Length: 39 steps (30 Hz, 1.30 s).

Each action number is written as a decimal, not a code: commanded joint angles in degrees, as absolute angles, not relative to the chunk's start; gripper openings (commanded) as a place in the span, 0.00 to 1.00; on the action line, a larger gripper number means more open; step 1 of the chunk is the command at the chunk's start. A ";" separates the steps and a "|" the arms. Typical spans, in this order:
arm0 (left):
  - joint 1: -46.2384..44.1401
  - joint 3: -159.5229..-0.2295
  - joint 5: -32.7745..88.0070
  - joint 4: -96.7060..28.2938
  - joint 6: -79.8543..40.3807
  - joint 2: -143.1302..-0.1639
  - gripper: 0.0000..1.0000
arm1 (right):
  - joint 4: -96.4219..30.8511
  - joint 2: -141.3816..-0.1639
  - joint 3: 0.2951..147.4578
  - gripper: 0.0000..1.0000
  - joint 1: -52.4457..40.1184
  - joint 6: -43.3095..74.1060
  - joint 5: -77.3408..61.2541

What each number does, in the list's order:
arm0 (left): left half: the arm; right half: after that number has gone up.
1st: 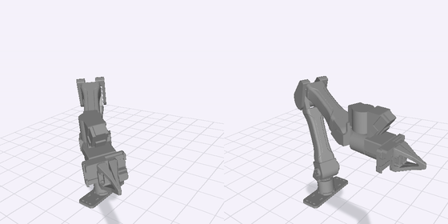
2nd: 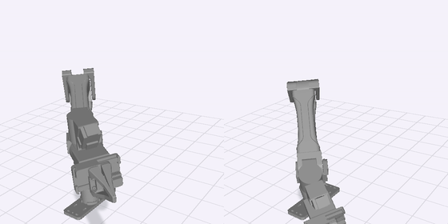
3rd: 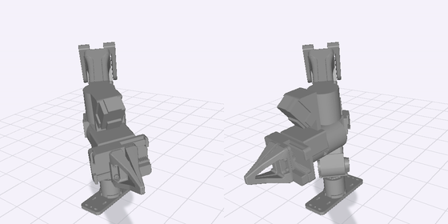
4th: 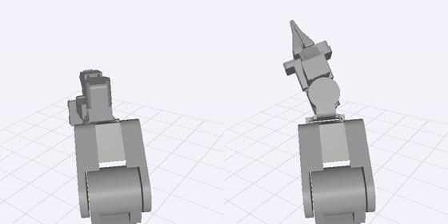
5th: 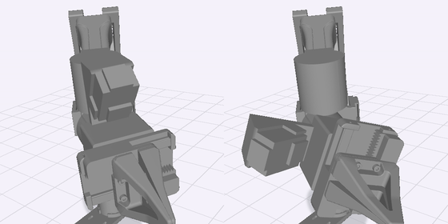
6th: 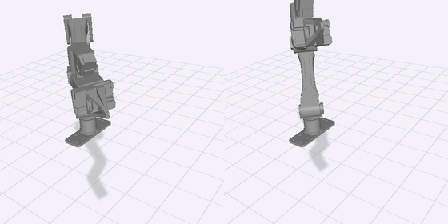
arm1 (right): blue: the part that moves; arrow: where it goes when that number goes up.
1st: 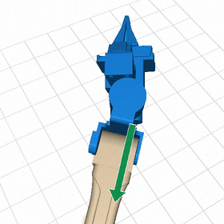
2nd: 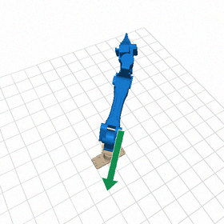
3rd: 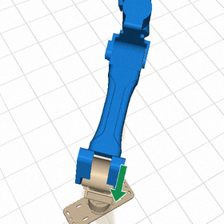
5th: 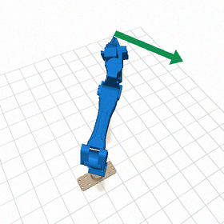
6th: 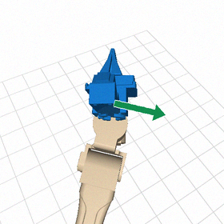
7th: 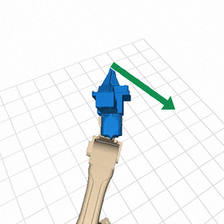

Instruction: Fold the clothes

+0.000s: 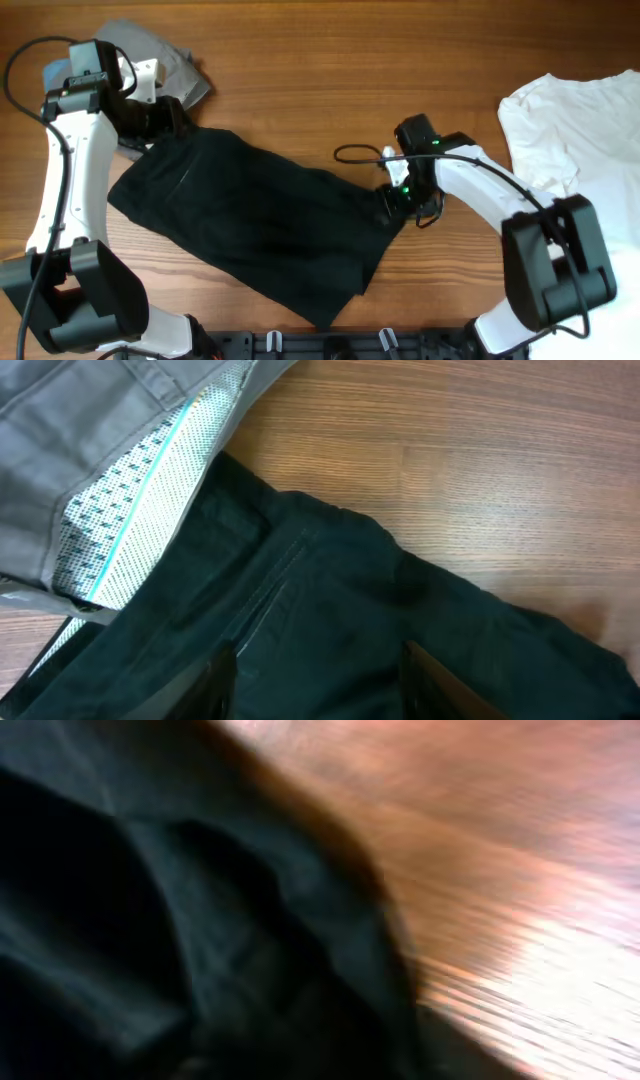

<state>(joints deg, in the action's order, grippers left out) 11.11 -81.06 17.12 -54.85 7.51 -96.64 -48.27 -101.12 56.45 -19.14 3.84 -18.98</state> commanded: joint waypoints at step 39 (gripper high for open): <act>6.11 -68.62 19.11 -43.48 8.58 -100.73 0.65 | -56.42 -99.42 57.14 0.08 2.48 19.03 -14.41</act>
